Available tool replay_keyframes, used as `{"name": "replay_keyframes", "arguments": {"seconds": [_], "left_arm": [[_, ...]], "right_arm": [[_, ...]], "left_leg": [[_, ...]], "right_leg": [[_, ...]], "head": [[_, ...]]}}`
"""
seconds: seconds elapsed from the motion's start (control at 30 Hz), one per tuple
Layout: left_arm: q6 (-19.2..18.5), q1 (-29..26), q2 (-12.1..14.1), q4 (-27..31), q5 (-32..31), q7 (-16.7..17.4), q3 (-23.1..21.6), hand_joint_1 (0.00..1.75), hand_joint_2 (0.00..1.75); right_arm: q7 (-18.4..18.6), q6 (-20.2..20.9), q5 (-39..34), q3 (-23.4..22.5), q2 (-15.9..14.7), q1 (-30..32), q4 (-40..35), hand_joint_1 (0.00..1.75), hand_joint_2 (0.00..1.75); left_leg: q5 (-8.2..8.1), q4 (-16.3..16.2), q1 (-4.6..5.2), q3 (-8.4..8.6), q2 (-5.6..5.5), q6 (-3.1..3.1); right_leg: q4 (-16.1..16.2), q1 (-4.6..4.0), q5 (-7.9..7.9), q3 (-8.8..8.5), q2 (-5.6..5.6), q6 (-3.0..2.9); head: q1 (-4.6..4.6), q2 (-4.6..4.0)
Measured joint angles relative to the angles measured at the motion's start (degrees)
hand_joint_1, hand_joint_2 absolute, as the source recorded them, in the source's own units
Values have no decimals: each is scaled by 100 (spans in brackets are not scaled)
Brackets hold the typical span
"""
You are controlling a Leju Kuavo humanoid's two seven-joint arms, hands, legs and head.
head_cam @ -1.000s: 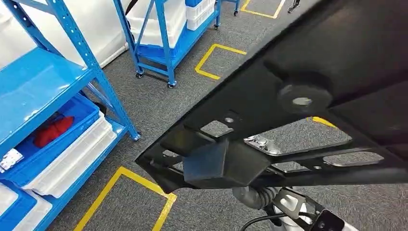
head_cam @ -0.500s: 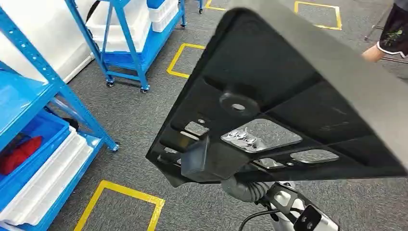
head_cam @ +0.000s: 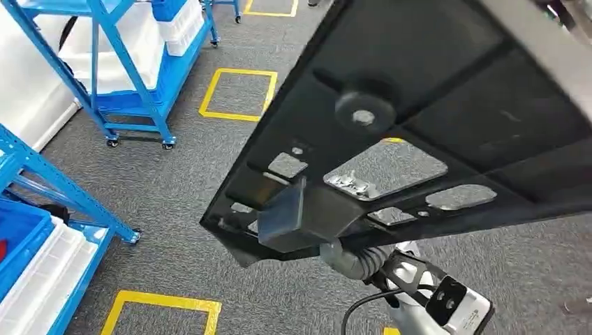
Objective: Take the parts from the cabinet and place them on the table.
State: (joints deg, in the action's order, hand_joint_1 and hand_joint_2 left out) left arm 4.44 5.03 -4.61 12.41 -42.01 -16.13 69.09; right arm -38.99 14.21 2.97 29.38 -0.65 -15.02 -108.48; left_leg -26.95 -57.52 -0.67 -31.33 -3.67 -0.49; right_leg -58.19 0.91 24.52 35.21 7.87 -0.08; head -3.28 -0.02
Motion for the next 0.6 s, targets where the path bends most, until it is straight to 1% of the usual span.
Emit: {"name": "replay_keyframes", "arguments": {"seconds": [0.03,0.07,0.1,0.13,0.17,0.2,0.23,0.27,0.3,0.33,0.37,0.4,0.43,0.5,0.53,0.57,0.6], "left_arm": [[-2,14,2,0,4,4,-2,0,175],[-2,24,22,2,0,7,-7,0,175],[9,15,42,2,0,22,-9,0,175],[15,4,55,2,0,42,-13,0,175],[22,-13,76,2,0,55,-15,0,175],[13,-16,98,2,0,52,-18,0,175],[-4,-17,114,2,0,52,-24,0,175],[-9,-12,125,2,0,46,-33,0,175],[-11,-3,136,2,0,37,-46,0,175],[-20,10,140,2,0,35,-66,0,175],[-20,17,144,2,-2,31,-77,0,175],[-24,18,157,2,-2,17,-81,0,175],[-39,22,168,2,-2,2,-87,0,175],[-85,36,173,2,-2,-22,-107,0,175],[-105,53,173,0,-2,-22,-111,0,175],[-111,67,171,0,-2,-20,-111,0,175],[-125,67,164,0,-2,-15,-111,0,175]], "right_arm": [[0,-51,-11,0,-9,15,-9,175,175],[-2,-116,-22,0,-20,35,-28,175,175],[0,-160,-22,0,-35,37,-35,175,175],[-2,-210,-24,2,-44,50,-48,175,175],[-2,-247,-33,2,-59,83,-55,175,175],[-2,-276,-42,0,-83,120,-59,175,175],[-2,-300,-53,0,-107,149,-63,175,175],[-2,-313,-68,0,-127,161,-63,175,175],[0,-311,-88,0,-140,160,-63,175,175],[-2,-309,-103,0,-149,160,-66,175,175],[-2,-311,-107,0,-151,158,-66,175,175],[-2,-311,-105,2,-153,154,-63,175,175],[0,-311,-105,2,-155,145,-61,175,175],[-2,-280,-76,2,-164,138,-31,175,175],[-2,-258,-59,4,-166,126,-9,175,175],[-2,-252,-48,15,-166,116,15,175,175],[0,-234,-48,24,-166,74,35,175,175]], "left_leg": [[54,92,-84,29,92,72],[72,123,-54,52,173,95],[70,126,-39,53,248,143],[66,122,-24,46,326,149],[62,120,-11,44,414,153],[57,114,-5,38,499,154],[49,110,-2,38,581,151],[38,103,-2,42,658,141],[23,92,-2,46,724,128],[4,81,-2,59,774,110],[-20,63,9,82,826,76],[-51,45,57,77,857,31],[-57,52,52,89,905,3],[-65,69,49,126,1013,-50],[-78,69,45,141,1070,-83],[-164,-10,3,121,913,-113],[-336,-242,0,22,683,-124]], "right_leg": [[-29,-20,19,8,-17,41],[-164,-57,125,64,-386,55],[-472,-57,337,221,-606,77],[-910,-44,566,435,-694,96],[-1399,-28,774,674,-721,115],[-1766,-12,877,851,-725,133],[-1825,0,825,884,-731,146],[-1589,4,651,756,-749,150],[-1148,3,427,514,-793,146],[-600,-1,205,201,-903,131],[-104,-17,115,-83,-1144,102],[-40,-80,162,-102,-1226,33],[-42,-77,154,-85,-1120,-11],[-40,-95,155,-64,-1014,-61],[-5,-81,129,-68,-945,-105],[33,-49,102,-99,-895,-141],[47,-46,92,-99,-845,-164]], "head": [[0,0],[2,0],[0,0],[2,0],[0,0],[0,0],[2,0],[2,0],[0,0],[2,0],[2,0],[0,0],[2,0],[0,0],[0,0],[0,0],[0,0]]}}
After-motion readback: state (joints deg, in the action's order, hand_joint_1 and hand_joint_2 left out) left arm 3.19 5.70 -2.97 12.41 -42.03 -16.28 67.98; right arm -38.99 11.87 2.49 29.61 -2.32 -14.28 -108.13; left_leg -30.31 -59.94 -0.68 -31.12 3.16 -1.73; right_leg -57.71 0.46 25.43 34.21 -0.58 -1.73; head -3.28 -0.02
